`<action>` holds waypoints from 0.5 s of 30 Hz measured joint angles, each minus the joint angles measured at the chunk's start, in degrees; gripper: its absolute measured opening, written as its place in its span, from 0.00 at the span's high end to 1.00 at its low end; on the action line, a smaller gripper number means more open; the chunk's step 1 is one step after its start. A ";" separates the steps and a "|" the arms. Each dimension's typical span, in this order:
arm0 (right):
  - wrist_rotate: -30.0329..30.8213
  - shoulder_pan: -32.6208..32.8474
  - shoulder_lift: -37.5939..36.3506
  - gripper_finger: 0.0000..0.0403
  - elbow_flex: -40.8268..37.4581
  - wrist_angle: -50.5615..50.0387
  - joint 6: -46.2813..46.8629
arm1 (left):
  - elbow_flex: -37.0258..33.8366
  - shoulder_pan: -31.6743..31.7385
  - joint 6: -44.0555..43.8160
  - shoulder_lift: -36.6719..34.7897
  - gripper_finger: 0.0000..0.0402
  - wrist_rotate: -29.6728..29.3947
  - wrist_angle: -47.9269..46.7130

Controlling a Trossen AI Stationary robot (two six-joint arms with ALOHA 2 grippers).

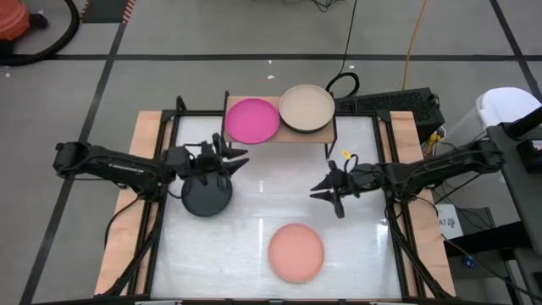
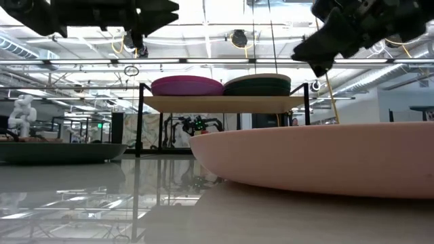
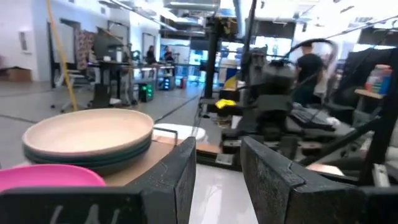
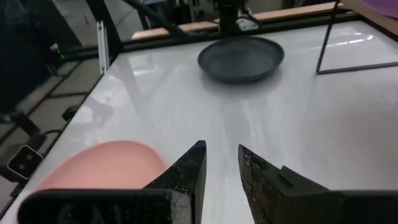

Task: Place and stack plates onto a shelf
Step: Put the light orange plate on the pink plate on the shelf

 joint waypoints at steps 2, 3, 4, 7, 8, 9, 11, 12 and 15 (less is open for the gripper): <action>-0.01 0.02 2.31 0.81 2.25 -1.55 -1.17 | -0.01 0.28 -0.03 0.89 0.67 -0.61 0.15; -0.01 0.02 3.51 0.81 2.94 -2.03 -1.78 | -0.01 0.40 -0.01 1.14 0.67 -0.72 -0.15; -0.03 0.02 4.93 0.81 3.54 -2.12 -2.44 | -0.01 0.46 0.08 1.39 0.67 -0.79 -0.25; -0.04 0.02 8.61 0.81 3.82 -2.19 -3.15 | -0.01 0.68 0.41 1.91 0.67 -0.79 0.23; -0.07 0.02 9.90 0.81 3.82 -1.59 -2.57 | -0.01 0.83 0.43 2.00 0.67 -0.79 0.18; -0.24 0.02 11.11 0.81 3.82 -1.23 -1.85 | -0.01 0.87 0.47 2.04 0.67 -0.79 0.06; -1.60 0.02 13.60 0.81 3.82 -0.50 -0.48 | -0.01 0.91 0.51 2.04 0.67 -0.88 0.10; -1.65 0.02 15.10 0.81 3.82 0.79 0.00 | -0.01 0.91 0.69 2.04 0.67 -1.18 0.02; -1.99 0.17 19.71 0.81 3.82 4.12 1.53 | -0.01 0.91 1.15 2.06 0.67 -1.26 -0.05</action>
